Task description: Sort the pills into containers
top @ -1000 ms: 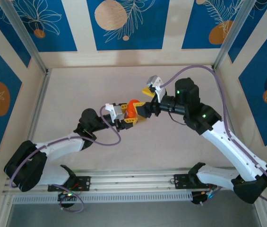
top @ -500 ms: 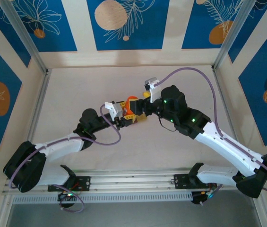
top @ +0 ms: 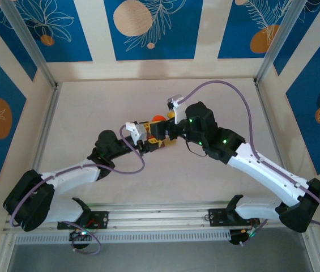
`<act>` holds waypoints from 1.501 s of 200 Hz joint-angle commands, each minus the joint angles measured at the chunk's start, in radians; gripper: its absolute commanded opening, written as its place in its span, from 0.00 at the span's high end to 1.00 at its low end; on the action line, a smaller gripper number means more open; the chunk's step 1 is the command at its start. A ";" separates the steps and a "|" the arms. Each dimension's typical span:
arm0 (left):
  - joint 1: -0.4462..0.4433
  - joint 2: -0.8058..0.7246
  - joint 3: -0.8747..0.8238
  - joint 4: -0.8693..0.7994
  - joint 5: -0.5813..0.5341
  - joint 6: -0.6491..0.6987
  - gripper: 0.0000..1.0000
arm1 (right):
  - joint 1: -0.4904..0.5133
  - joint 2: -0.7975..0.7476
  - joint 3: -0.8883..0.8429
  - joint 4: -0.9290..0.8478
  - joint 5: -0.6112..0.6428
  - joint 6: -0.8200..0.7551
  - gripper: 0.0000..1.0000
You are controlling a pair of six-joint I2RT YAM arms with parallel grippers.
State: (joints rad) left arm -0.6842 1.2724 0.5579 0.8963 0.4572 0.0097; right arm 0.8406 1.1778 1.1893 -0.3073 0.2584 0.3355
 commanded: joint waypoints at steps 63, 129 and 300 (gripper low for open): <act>-0.008 -0.028 0.007 0.012 -0.002 0.015 1.00 | 0.006 -0.001 0.014 0.011 -0.010 -0.013 0.40; -0.006 -0.033 -0.002 0.064 0.041 0.002 1.00 | -0.036 -0.029 -0.068 0.099 -0.150 -0.152 0.69; -0.007 0.034 0.028 0.216 0.392 -0.103 1.00 | -0.309 0.257 0.395 -0.646 -1.099 -1.302 0.64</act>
State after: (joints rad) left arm -0.6811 1.2991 0.5526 1.0599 0.7403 -0.0753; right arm 0.5480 1.4010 1.5272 -0.8207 -0.7830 -0.7856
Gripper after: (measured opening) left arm 0.518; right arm 0.488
